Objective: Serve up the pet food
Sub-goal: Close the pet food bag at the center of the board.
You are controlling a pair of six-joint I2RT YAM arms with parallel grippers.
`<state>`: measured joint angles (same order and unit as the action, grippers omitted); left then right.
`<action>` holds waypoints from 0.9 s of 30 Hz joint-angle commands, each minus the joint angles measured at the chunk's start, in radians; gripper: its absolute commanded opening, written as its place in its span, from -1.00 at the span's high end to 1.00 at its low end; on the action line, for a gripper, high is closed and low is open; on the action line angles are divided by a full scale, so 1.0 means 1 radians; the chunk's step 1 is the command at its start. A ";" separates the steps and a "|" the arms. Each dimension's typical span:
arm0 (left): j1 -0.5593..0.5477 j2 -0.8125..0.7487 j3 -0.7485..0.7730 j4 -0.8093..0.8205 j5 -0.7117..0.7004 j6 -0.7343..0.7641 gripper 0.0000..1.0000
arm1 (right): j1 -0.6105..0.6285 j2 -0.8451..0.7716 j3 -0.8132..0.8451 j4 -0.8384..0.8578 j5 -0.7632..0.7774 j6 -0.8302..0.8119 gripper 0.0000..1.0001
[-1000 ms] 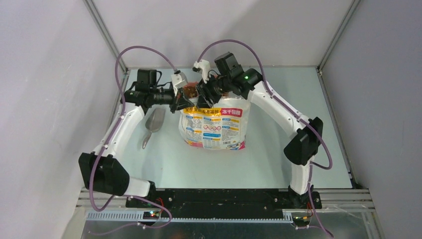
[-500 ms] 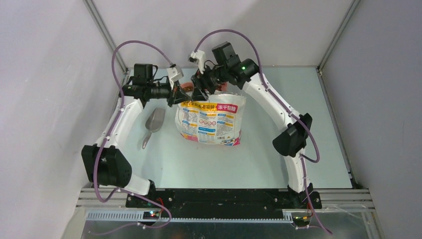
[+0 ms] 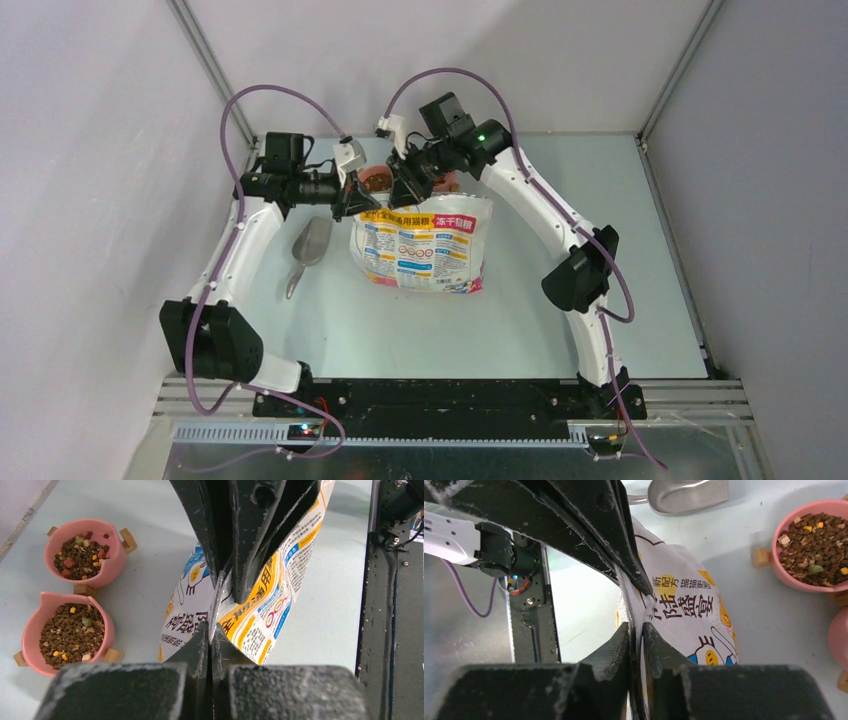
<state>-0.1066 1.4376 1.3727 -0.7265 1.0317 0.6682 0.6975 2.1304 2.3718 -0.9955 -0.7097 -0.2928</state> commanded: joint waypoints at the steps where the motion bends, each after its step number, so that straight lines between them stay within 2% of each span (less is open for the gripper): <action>1: 0.051 -0.112 0.050 0.083 0.069 0.058 1.00 | 0.030 -0.028 0.054 -0.036 0.066 -0.017 0.70; 7: 0.082 -0.117 0.036 0.099 0.041 0.063 1.00 | 0.038 -0.093 0.037 -0.120 0.194 -0.067 1.00; 13: 0.098 -0.120 0.012 0.129 -0.011 0.059 1.00 | -0.007 -0.207 -0.106 -0.210 0.271 -0.154 1.00; 19: 0.103 -0.126 -0.020 0.160 -0.066 0.052 1.00 | -0.070 -0.311 -0.227 -0.229 0.318 -0.238 1.00; 27: 0.104 -0.139 -0.061 0.152 -0.127 0.073 1.00 | -0.098 -0.359 -0.280 -0.219 0.355 -0.304 1.00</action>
<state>-0.0849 1.3605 1.3079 -0.6628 1.0878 0.6983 0.7273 1.9068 2.0914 -0.9276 -0.5297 -0.5407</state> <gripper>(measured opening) 0.012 0.020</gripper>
